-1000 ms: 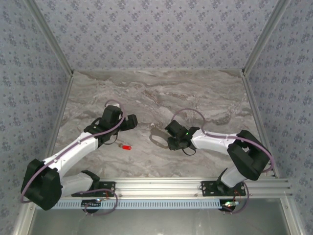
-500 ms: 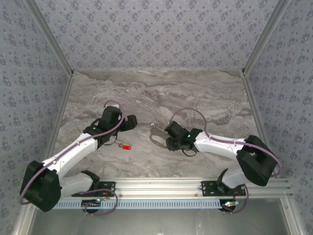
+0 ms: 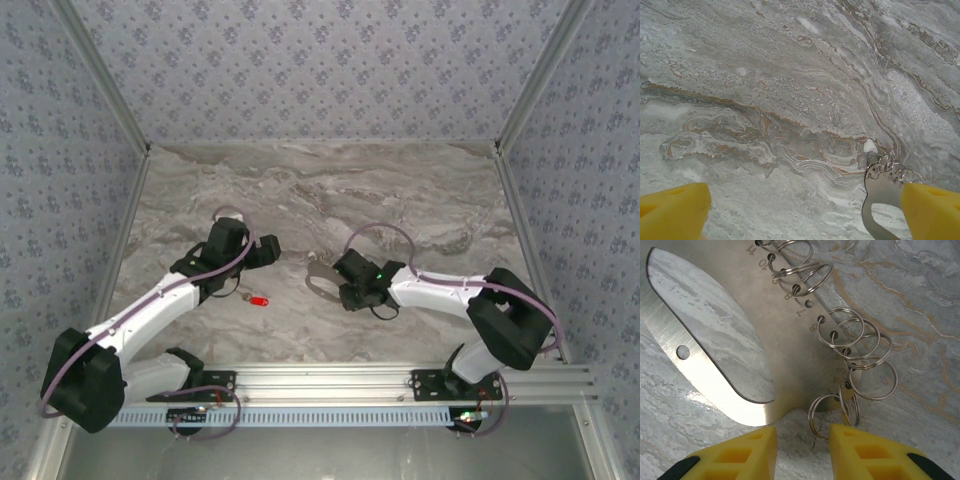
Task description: Put the keys on the keyring
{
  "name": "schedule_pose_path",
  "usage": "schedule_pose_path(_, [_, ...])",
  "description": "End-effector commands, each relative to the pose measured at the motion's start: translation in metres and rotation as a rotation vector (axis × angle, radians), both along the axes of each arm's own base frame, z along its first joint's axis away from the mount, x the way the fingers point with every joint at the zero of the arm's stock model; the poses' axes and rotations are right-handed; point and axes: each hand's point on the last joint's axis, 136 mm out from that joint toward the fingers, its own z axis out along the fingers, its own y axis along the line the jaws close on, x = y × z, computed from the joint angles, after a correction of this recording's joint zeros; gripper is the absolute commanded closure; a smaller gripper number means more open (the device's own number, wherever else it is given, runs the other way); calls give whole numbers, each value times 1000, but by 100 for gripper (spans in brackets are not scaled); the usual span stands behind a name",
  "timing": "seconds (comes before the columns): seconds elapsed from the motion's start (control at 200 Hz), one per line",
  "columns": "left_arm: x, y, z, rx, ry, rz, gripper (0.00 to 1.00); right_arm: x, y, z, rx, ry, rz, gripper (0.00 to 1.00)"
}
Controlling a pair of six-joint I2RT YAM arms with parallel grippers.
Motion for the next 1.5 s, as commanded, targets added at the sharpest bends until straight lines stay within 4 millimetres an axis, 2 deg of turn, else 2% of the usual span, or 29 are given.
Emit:
schedule_pose_path(0.0, [-1, -3, 5, -22, -22, -5, 2, 8, 1, 3, -2, -10, -1, 65])
schedule_pose_path(0.315, [0, -4, 4, -22, -24, -7, 2, 14, -3, 0, -8, -8, -10, 65])
schedule_pose_path(0.625, [-1, -3, 4, -22, -28, -9, 2, 17, -3, -3, -23, -5, -8, 69])
schedule_pose_path(1.114, [-1, -3, 5, -26, -35, -8, 2, 24, -15, -3, -93, -29, -22, 70])
schedule_pose_path(1.354, [-1, -3, 4, -26, -35, -9, 2, 26, -17, -4, -105, -25, -23, 80])
schedule_pose_path(1.494, [-1, -3, 4, -26, -36, -8, 2, 26, -17, -3, -104, -25, -19, 82])
